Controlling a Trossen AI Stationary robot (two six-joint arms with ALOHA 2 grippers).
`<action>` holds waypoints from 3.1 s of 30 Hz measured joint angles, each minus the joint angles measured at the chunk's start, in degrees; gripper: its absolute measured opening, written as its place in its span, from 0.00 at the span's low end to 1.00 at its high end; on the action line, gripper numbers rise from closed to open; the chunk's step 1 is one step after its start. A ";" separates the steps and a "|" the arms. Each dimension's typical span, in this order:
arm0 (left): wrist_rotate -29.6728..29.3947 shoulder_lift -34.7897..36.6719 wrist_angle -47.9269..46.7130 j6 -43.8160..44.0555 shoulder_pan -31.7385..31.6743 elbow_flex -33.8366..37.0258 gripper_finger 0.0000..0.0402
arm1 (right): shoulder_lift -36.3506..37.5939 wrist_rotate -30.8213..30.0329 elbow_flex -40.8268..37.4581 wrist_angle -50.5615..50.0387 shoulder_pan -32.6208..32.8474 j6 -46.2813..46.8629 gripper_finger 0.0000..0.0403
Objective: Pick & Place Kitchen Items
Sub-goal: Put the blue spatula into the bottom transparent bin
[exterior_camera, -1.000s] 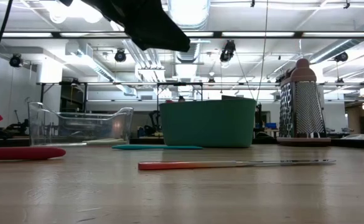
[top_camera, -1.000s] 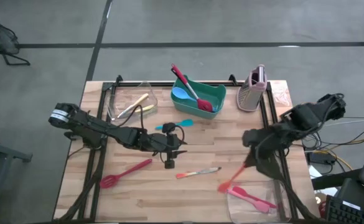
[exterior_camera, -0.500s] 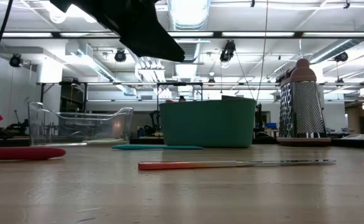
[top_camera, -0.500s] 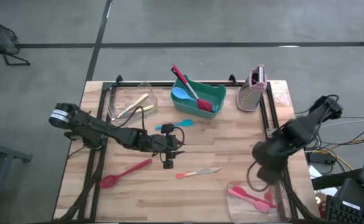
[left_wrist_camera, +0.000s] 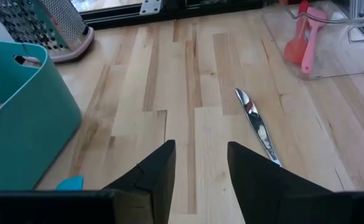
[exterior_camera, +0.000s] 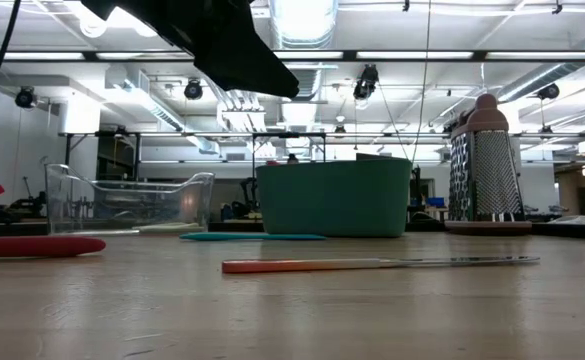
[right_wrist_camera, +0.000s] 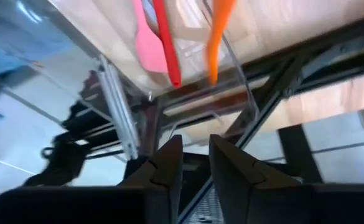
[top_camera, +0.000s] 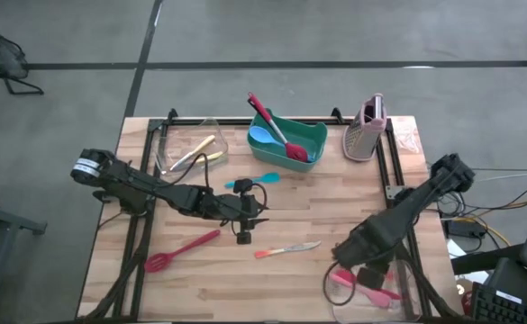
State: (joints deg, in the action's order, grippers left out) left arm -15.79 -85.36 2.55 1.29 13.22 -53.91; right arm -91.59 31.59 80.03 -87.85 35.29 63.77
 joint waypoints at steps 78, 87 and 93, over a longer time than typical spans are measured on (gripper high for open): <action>2.56 -22.18 -6.17 -2.90 -21.68 -7.31 0.70 | 5.25 -57.27 1.23 9.02 0.57 -13.03 0.67; 18.17 -21.94 -5.00 5.35 -27.17 -4.43 0.66 | 5.23 -57.22 -0.79 9.61 0.59 -13.19 0.68; 18.25 -21.75 -5.60 5.42 -26.34 -2.44 0.50 | 5.23 -57.18 -0.87 10.15 0.59 -13.37 0.63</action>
State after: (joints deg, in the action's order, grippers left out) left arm 2.46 -107.11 -3.06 6.71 -13.13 -56.35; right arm -86.37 -25.58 79.15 -77.69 35.88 50.40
